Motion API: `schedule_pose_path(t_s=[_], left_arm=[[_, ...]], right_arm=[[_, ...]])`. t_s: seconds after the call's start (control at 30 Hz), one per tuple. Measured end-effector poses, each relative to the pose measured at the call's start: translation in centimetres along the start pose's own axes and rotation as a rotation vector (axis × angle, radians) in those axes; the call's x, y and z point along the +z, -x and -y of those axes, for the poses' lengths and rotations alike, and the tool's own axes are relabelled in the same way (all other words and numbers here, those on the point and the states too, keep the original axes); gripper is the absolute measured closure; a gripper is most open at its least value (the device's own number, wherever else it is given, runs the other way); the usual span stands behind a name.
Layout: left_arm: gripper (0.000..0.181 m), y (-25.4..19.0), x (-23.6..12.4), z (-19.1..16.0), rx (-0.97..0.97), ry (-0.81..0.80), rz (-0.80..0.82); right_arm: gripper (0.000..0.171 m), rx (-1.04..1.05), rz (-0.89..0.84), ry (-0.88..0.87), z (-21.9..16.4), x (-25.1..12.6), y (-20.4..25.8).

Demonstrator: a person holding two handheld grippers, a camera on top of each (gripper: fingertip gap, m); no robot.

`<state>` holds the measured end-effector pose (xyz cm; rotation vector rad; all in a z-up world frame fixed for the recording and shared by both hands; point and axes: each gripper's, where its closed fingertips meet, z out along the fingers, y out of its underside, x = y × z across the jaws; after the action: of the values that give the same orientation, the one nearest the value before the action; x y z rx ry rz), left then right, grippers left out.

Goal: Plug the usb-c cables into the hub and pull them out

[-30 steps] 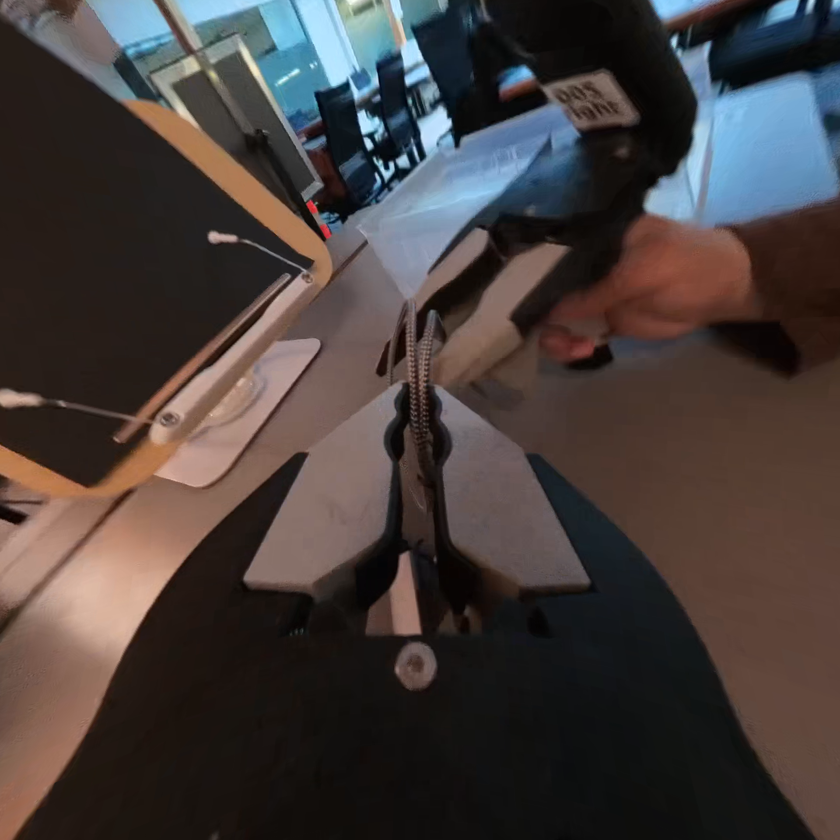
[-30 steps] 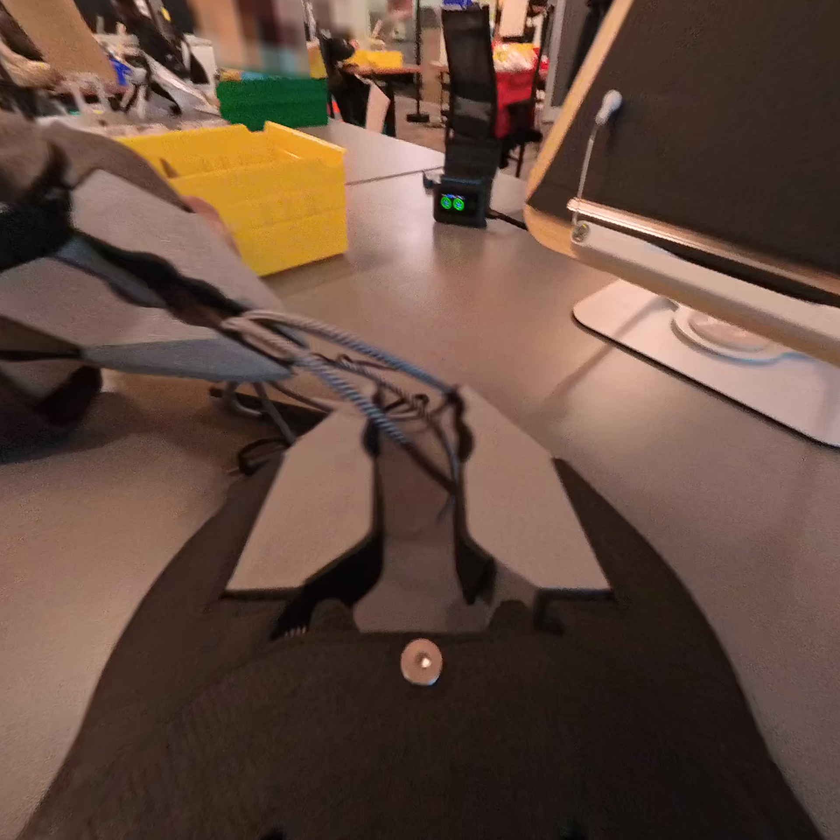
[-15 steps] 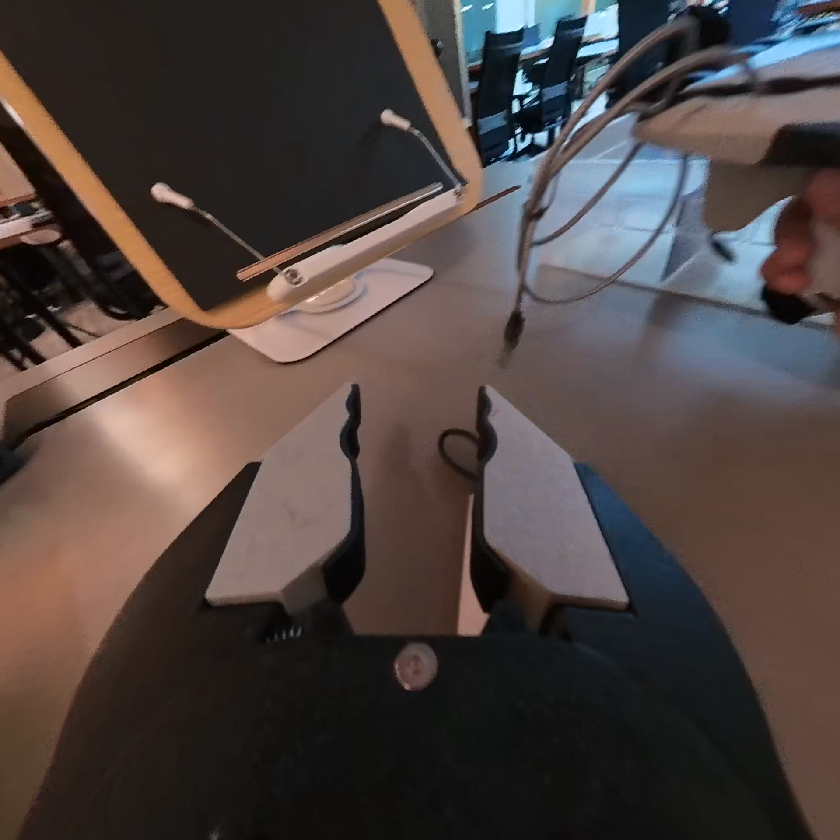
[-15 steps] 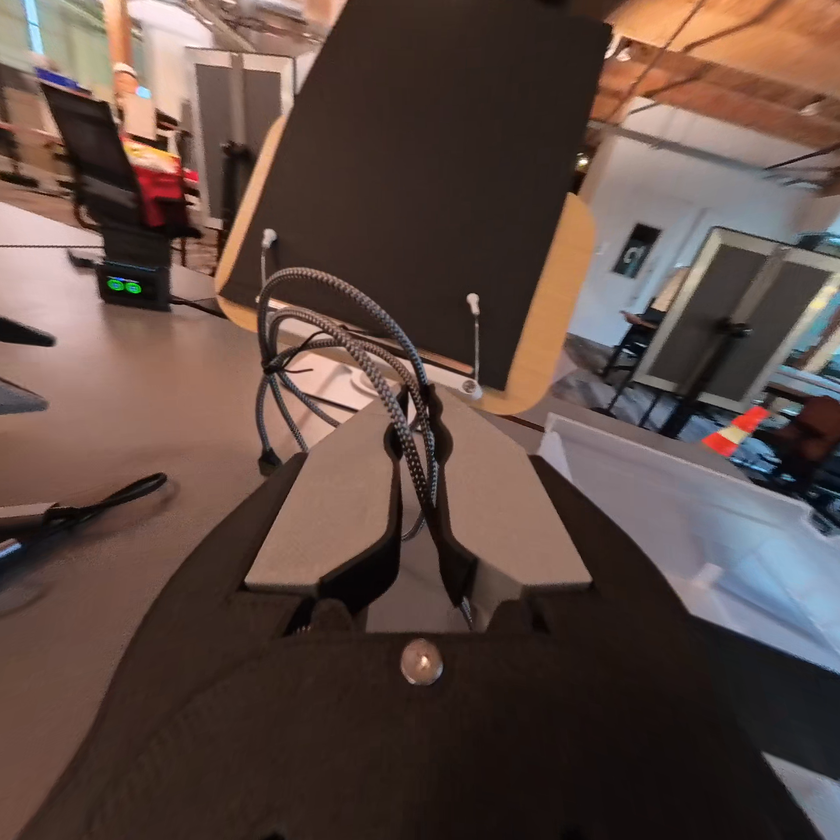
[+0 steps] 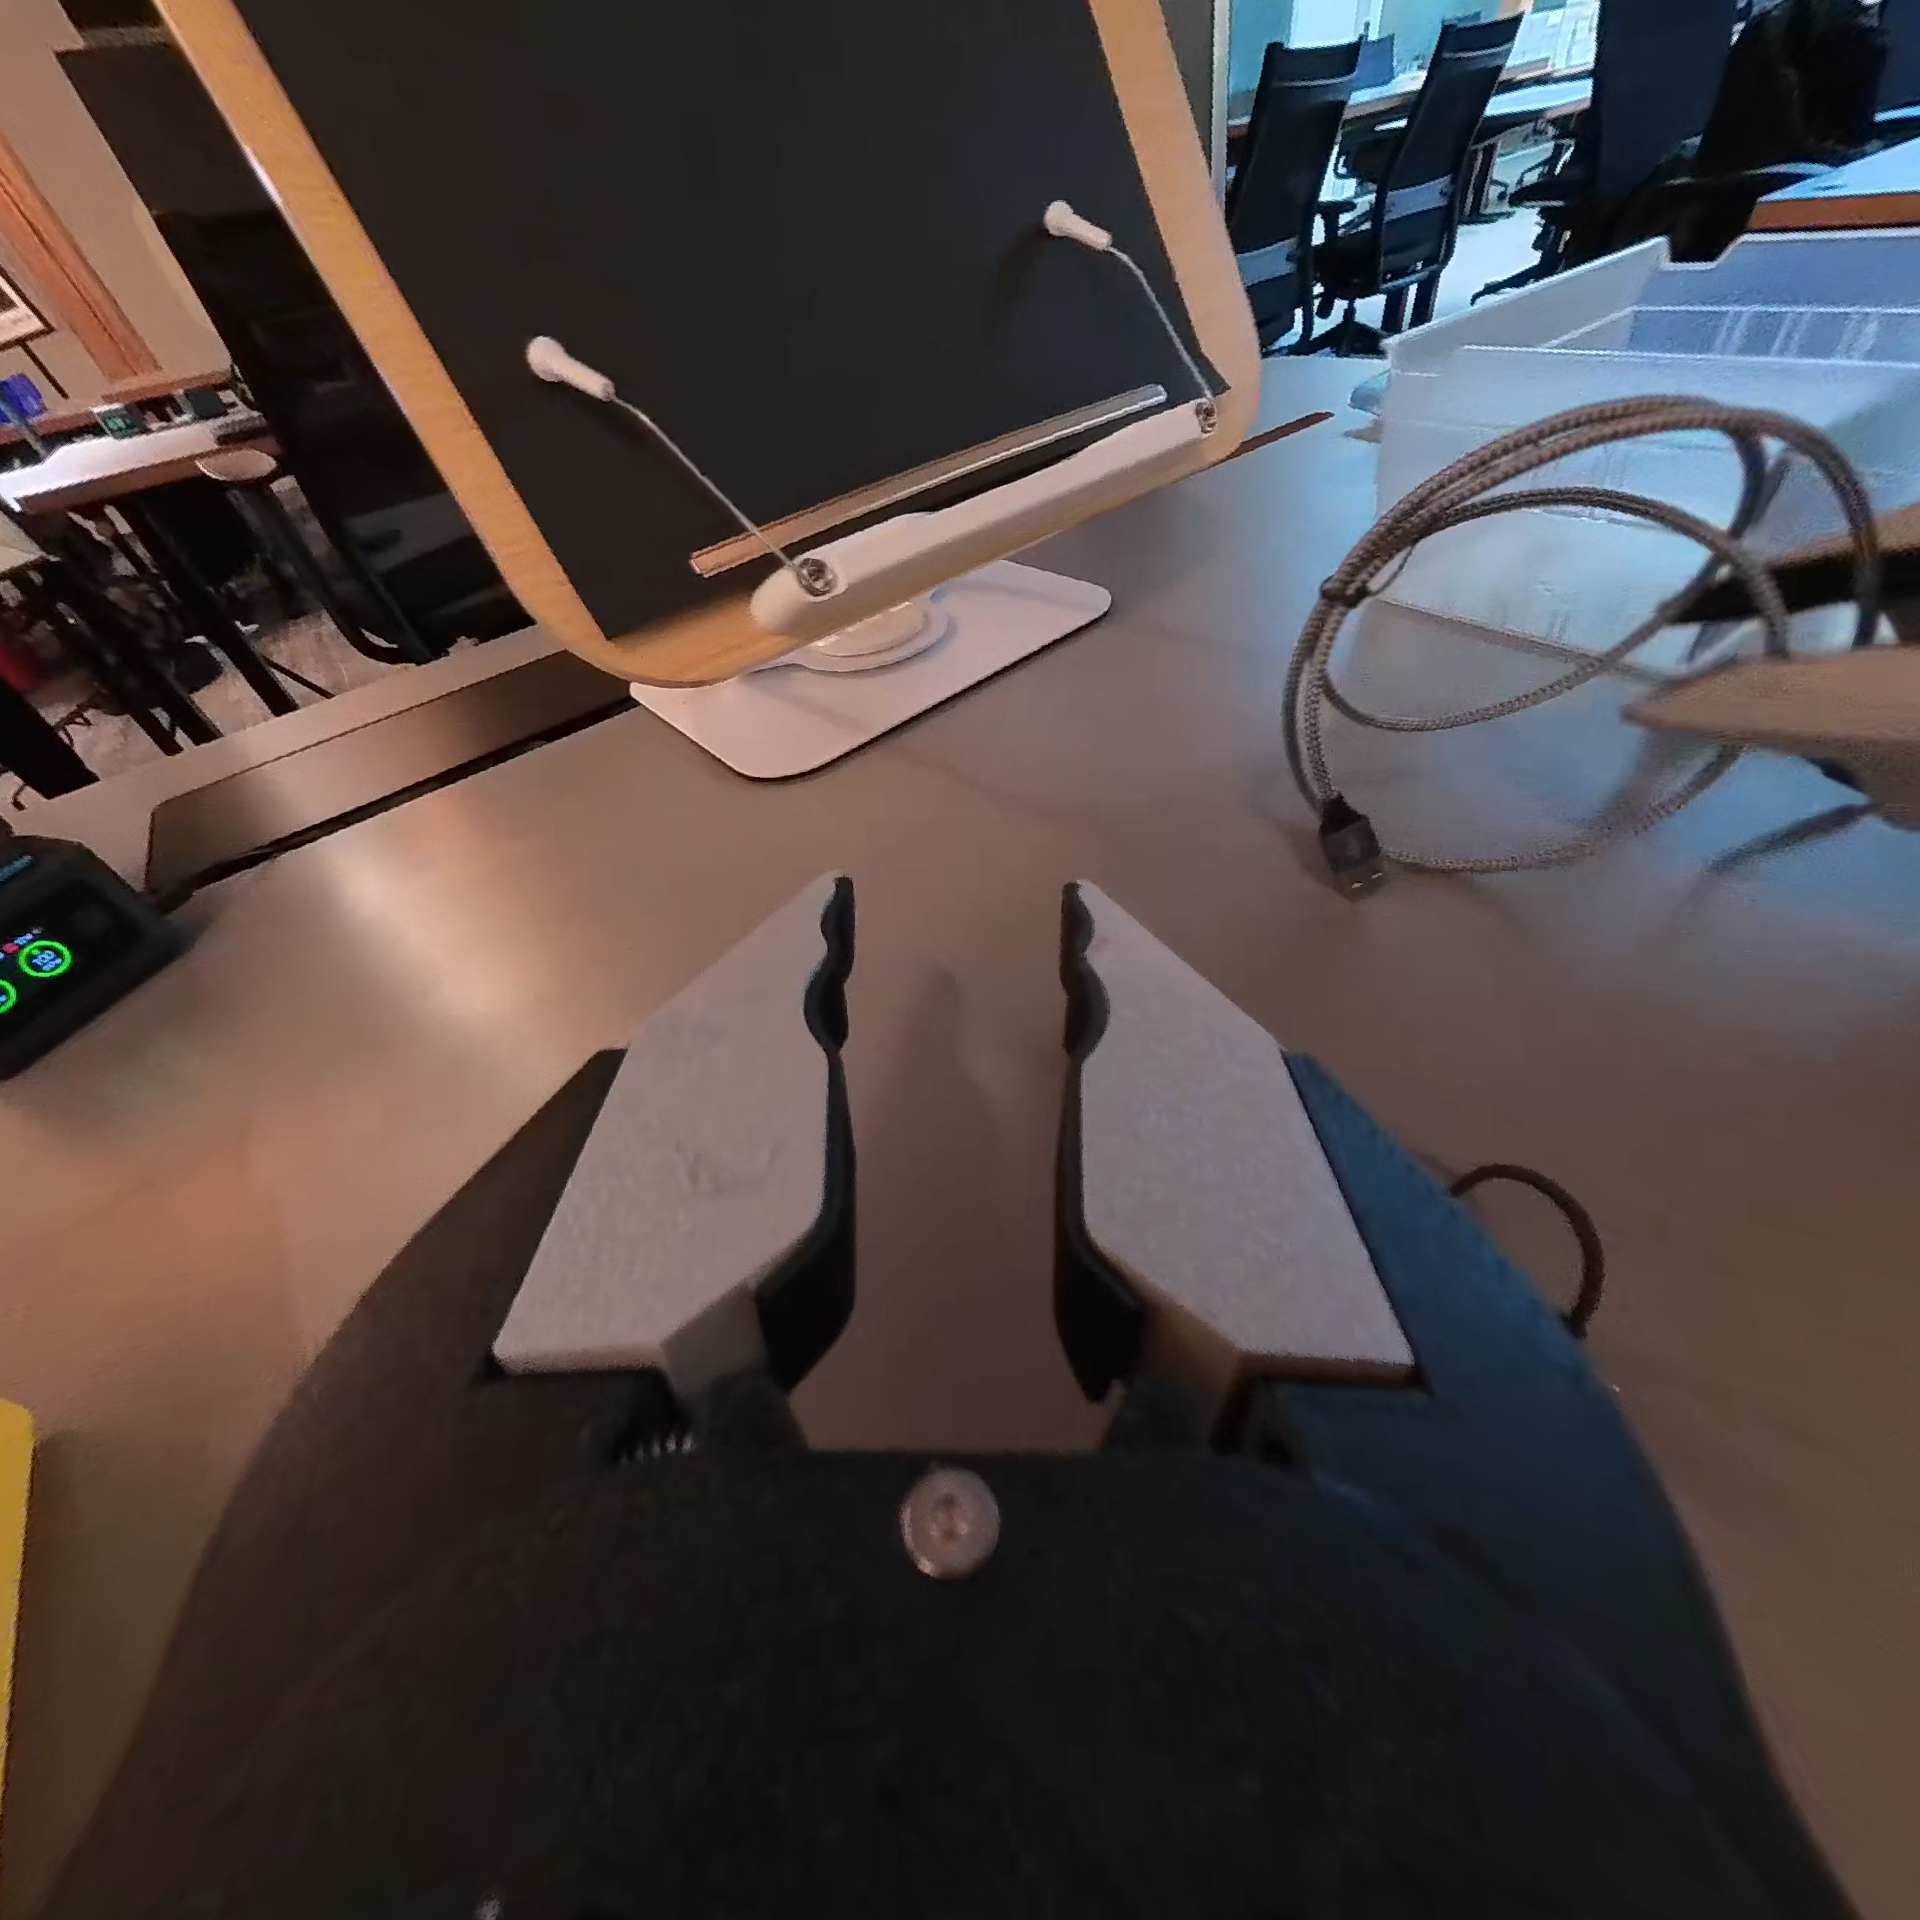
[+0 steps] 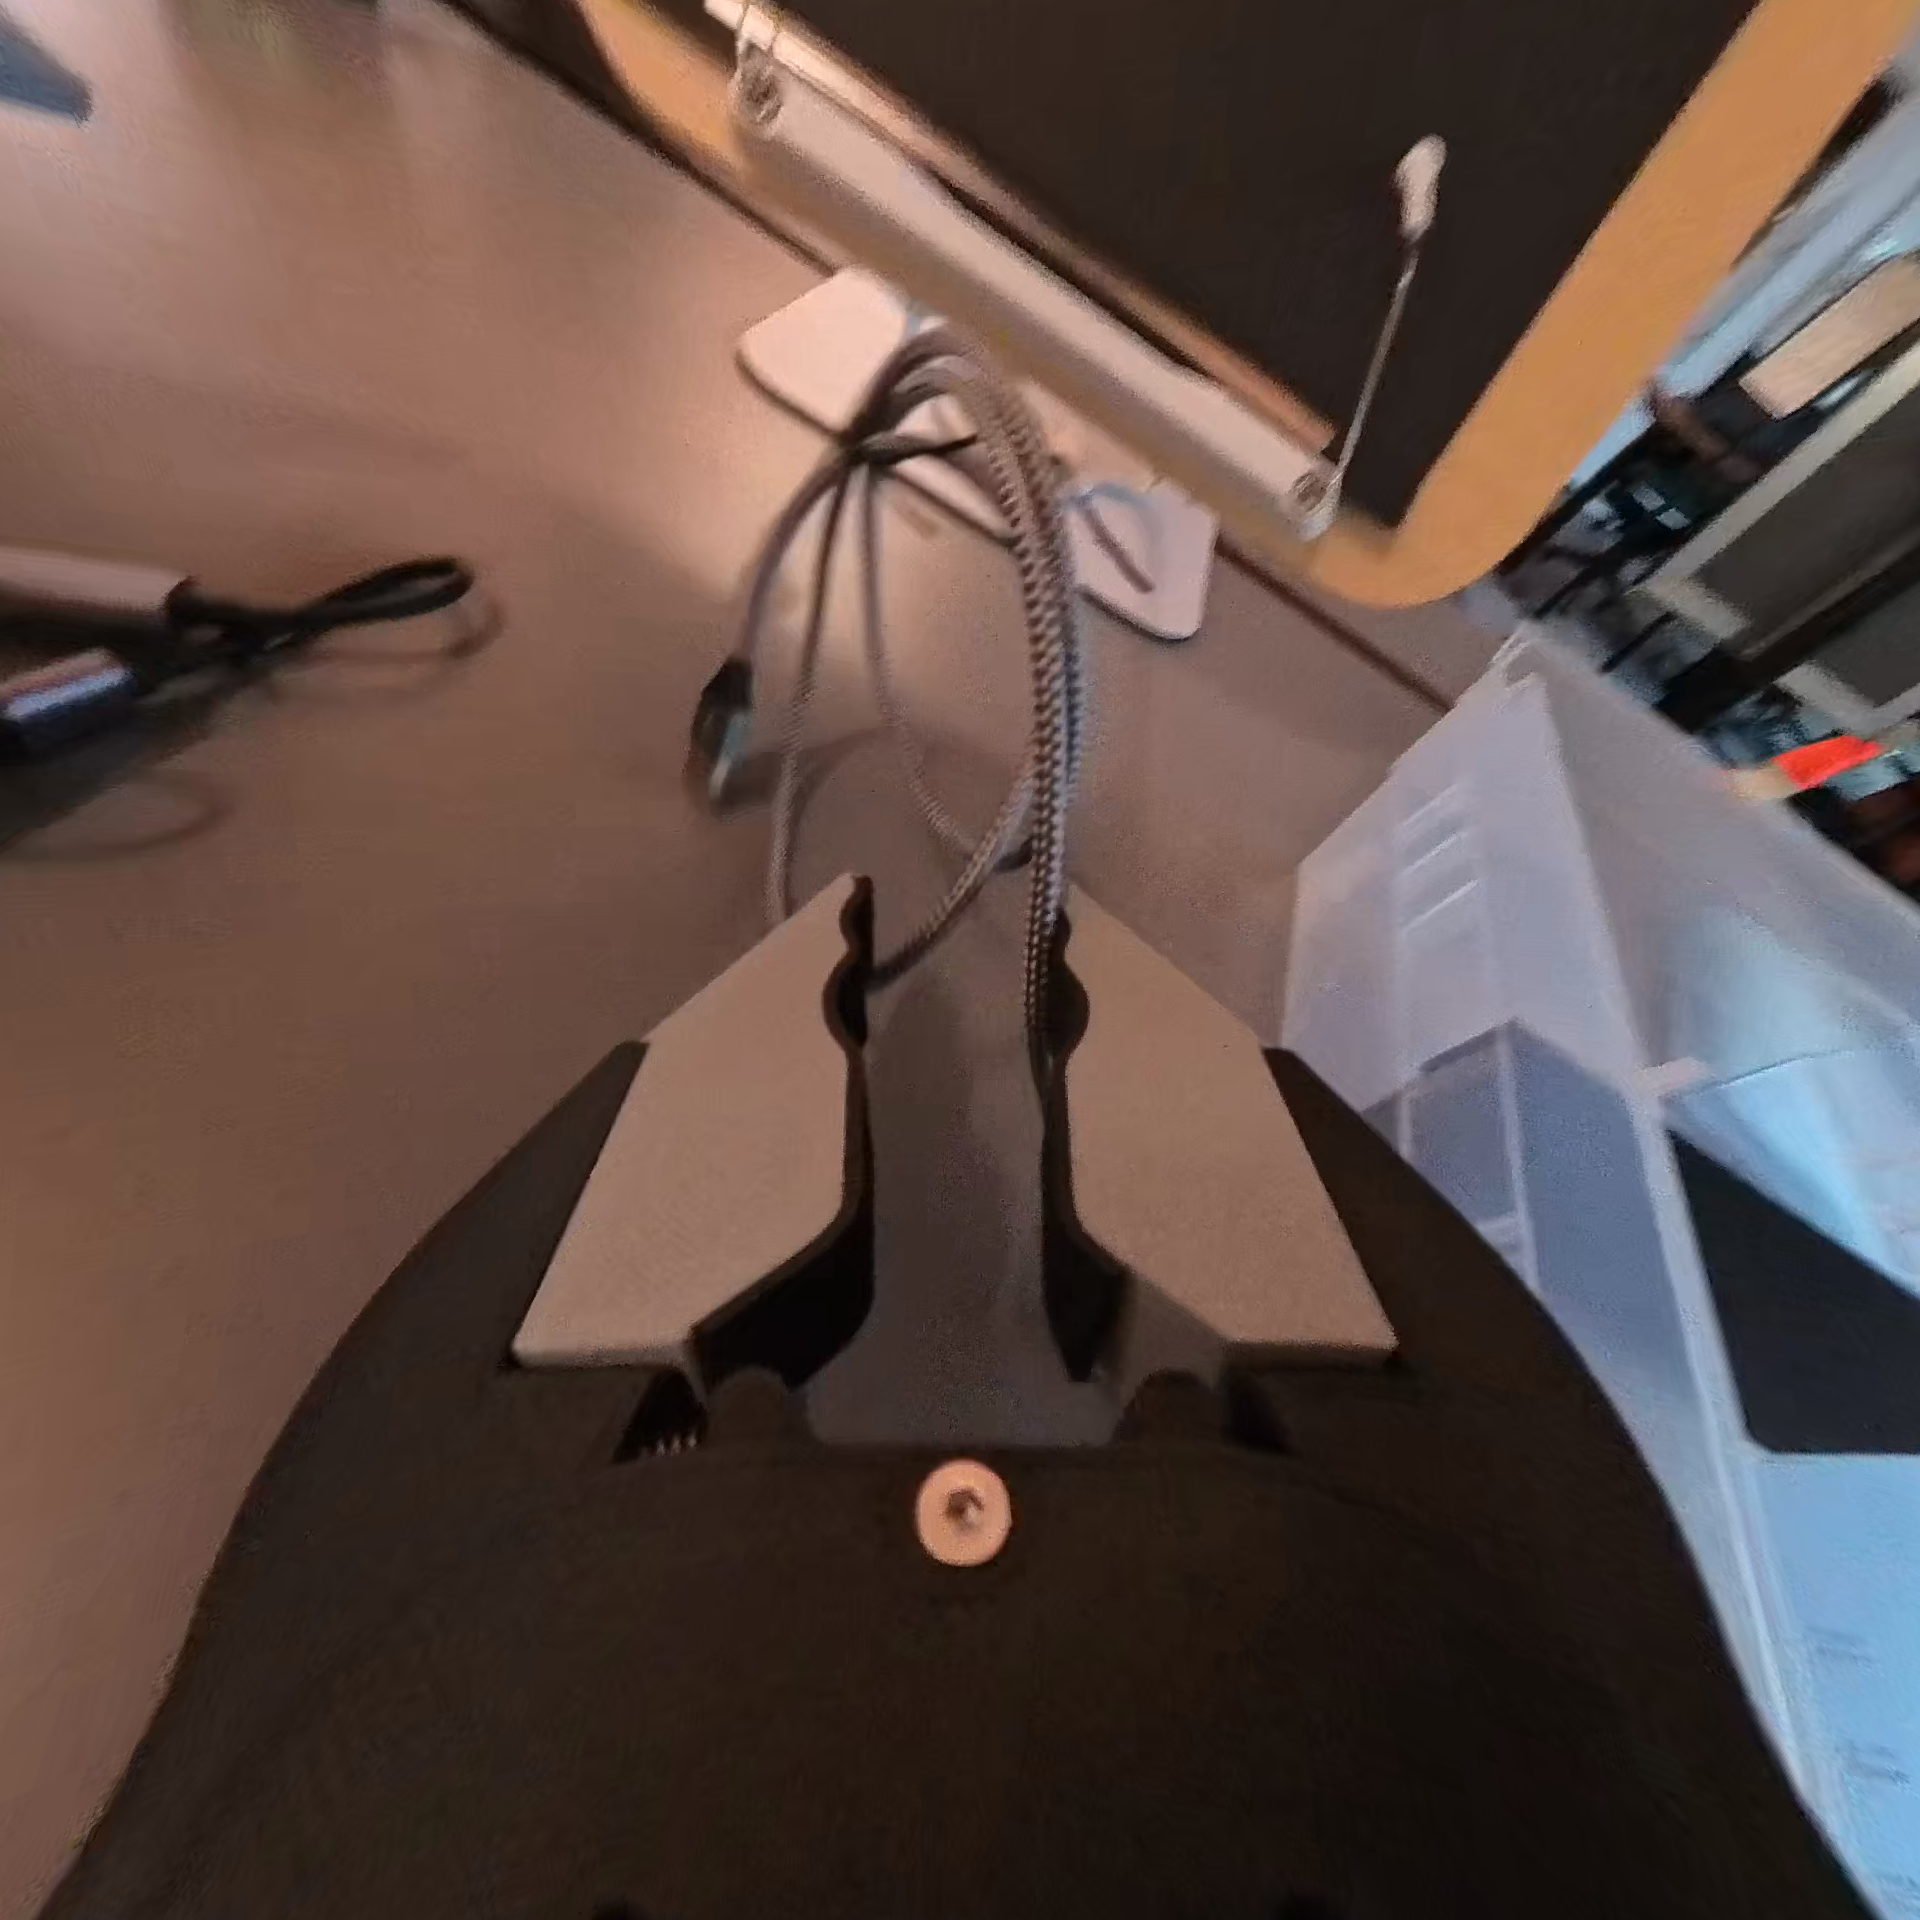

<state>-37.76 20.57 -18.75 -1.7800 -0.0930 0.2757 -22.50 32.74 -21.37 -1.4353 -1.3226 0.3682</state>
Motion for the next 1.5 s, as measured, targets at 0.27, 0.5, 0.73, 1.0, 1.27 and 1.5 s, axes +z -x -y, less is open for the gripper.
schedule_pose_path(t_s=[0.27, 0.5, 0.73, 1.0, 1.27, 1.5], left_arm=[[0.146, 0.7, 0.3, -0.7, 0.021, 0.05, 0.038], [0.147, 0.9, 0.1, -0.5, 0.013, 0.034, 0.055], [0.146, 1.5, 0.0, -0.7, 0.016, 0.044, 0.078], [0.147, 3.1, -0.2, -1.5, 0.057, 0.102, 0.164], [0.144, 3.4, -0.6, -0.6, 0.038, 0.054, 0.152], [0.129, -0.6, -0.4, -0.2, 0.168, 0.005, -0.021]], right_arm=[[0.115, 0.063, 0.178, 0.114, -0.9, -4.2, 0.9], [0.124, -0.033, 0.49, -0.168, 9.6, -9.1, 5.8], [0.113, -0.238, 0.824, -0.05, 9.2, -3.7, 14.4], [0.112, -0.564, 0.92, 0.063, 5.0, 1.2, 20.1], [0.155, -0.563, 0.765, 0.027, 5.4, 3.5, 18.1], [0.165, -0.313, 0.686, -0.083, 8.3, 3.2, 10.5]])
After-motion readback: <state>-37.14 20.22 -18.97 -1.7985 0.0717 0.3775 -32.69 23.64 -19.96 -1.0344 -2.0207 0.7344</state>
